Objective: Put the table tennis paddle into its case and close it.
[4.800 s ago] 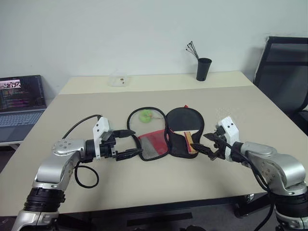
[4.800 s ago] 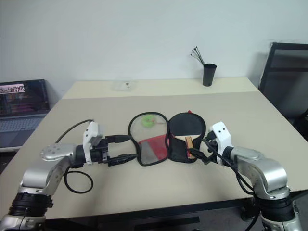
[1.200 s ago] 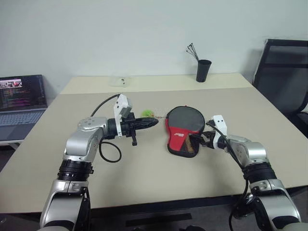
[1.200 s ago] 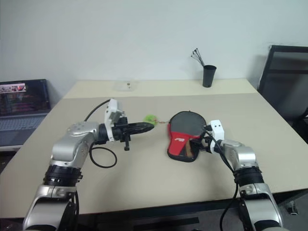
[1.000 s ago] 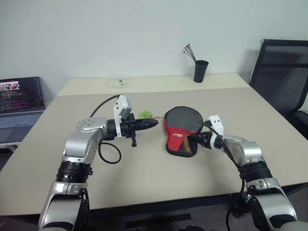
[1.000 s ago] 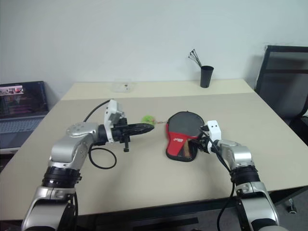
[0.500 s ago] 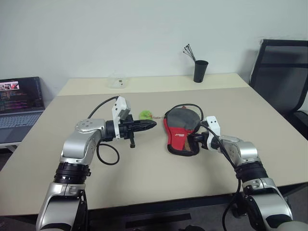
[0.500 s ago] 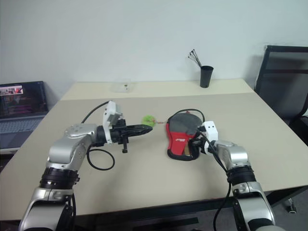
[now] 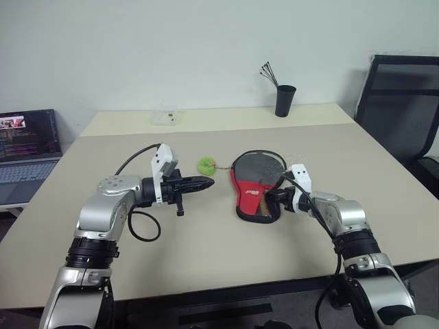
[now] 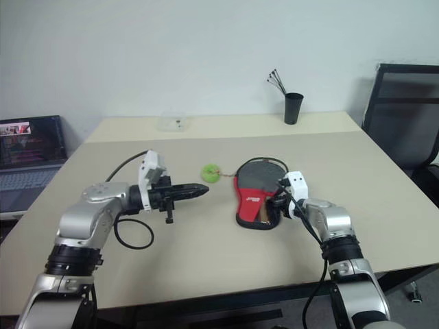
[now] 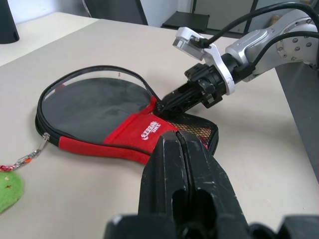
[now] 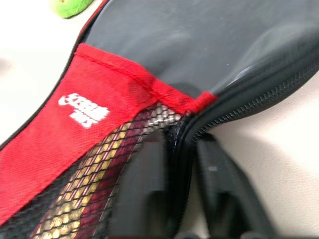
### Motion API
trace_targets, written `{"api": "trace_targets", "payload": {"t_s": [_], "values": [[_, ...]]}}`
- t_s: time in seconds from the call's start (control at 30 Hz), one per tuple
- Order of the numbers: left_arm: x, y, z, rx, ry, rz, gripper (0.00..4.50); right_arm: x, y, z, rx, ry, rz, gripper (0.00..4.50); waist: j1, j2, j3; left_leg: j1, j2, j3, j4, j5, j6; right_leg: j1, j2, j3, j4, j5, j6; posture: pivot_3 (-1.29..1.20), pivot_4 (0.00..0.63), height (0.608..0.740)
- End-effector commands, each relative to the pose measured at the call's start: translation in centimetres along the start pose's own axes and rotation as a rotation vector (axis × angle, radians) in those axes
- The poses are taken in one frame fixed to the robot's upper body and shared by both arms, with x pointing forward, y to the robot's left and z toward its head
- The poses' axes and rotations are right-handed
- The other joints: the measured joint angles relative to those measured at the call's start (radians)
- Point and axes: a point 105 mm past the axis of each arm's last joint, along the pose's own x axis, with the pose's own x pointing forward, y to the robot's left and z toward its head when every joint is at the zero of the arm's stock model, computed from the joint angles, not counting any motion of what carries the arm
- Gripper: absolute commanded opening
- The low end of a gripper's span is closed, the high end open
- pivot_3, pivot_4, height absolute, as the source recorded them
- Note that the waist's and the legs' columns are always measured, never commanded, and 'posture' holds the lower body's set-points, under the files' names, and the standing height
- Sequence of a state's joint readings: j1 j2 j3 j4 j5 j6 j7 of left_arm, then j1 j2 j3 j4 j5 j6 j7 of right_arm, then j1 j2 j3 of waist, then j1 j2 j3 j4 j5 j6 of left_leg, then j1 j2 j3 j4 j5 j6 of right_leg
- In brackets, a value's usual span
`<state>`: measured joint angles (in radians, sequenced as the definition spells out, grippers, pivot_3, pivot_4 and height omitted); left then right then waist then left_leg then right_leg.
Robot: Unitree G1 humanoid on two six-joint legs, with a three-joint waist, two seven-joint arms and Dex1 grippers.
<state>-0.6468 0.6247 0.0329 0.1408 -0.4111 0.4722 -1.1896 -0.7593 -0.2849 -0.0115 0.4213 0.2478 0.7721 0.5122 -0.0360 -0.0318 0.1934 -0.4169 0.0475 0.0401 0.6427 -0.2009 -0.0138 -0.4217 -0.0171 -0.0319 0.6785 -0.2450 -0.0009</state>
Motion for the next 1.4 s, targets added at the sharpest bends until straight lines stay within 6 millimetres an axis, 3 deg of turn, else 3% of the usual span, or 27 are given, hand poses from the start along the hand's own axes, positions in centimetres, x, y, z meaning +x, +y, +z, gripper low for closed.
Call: {"api": "trace_targets", "payload": {"t_s": [0.03, 0.23, 0.63, 0.9, 1.17, 1.4], "values": [[-0.4, -0.1, 1.5, 0.062, -0.029, 0.002, 0.0, -0.1, 0.7, 1.8, -0.042, -0.054, 0.003, 2.43, 0.0, 0.0, 0.0, 0.0, 0.0, 0.0, 0.0, 0.0, 0.0, 0.0, 0.0, 0.0, 0.0, 0.0, 0.0, 0.0, 0.15, 0.74], [-0.4, -0.2, 1.5, 0.064, -0.027, -0.003, 0.0, -1.0, -0.1, 1.9, -0.049, -0.062, -0.036, 4.45, 0.0, 0.0, 0.0, 0.0, 0.0, 0.0, 0.0, 0.0, 0.0, 0.0, 0.0, 0.0, 0.0, 0.0, 0.0, 0.0, 0.15, 0.74], [0.2, -0.3, 1.8, 0.08, -0.03, -0.025, 0.0, -1.2, -1.5, 0.0, 0.029, -0.002, -0.1, 4.45, 0.004, 0.0, 0.0, -0.001, 0.0, 0.0, 0.0, 0.0, 0.0, 0.0, -0.001, 0.0, -0.001, 0.0, 0.0, 0.0, 0.15, 0.74], [0.3, -0.4, 1.9, 0.088, -0.03, -0.03, 0.0, -1.9, -2.5, 0.2, 0.024, -0.014, -0.14, 4.45, 0.006, 0.0, 0.0, -0.001, 0.0, -0.001, 0.0, 0.0, 0.0, 0.0, -0.002, -0.001, -0.001, 0.0, 0.0, 0.0, 0.15, 0.74], [0.3, -0.6, 1.9, 0.09, -0.03, -0.035, 0.0, -3.3, -2.1, 0.7, -0.049, -0.074, -0.157, 4.45, 0.009, 0.0, 0.0, -0.004, 0.0, -0.002, -0.001, 0.0, 0.0, 0.0, -0.002, -0.002, -0.004, 0.0, 0.0, 0.0, 0.15, 0.74], [0.5, -0.6, 2.0, 0.091, -0.029, -0.04, 0.0, -3.1, -2.1, 0.2, -0.023, -0.066, -0.169, 4.45, 0.008, 0.0, 0.0, -0.004, 0.0, -0.002, -0.001, 0.0, 0.0, 0.0, -0.002, -0.003, -0.004, 0.0, 0.0, 0.0, 0.15, 0.74]]}}
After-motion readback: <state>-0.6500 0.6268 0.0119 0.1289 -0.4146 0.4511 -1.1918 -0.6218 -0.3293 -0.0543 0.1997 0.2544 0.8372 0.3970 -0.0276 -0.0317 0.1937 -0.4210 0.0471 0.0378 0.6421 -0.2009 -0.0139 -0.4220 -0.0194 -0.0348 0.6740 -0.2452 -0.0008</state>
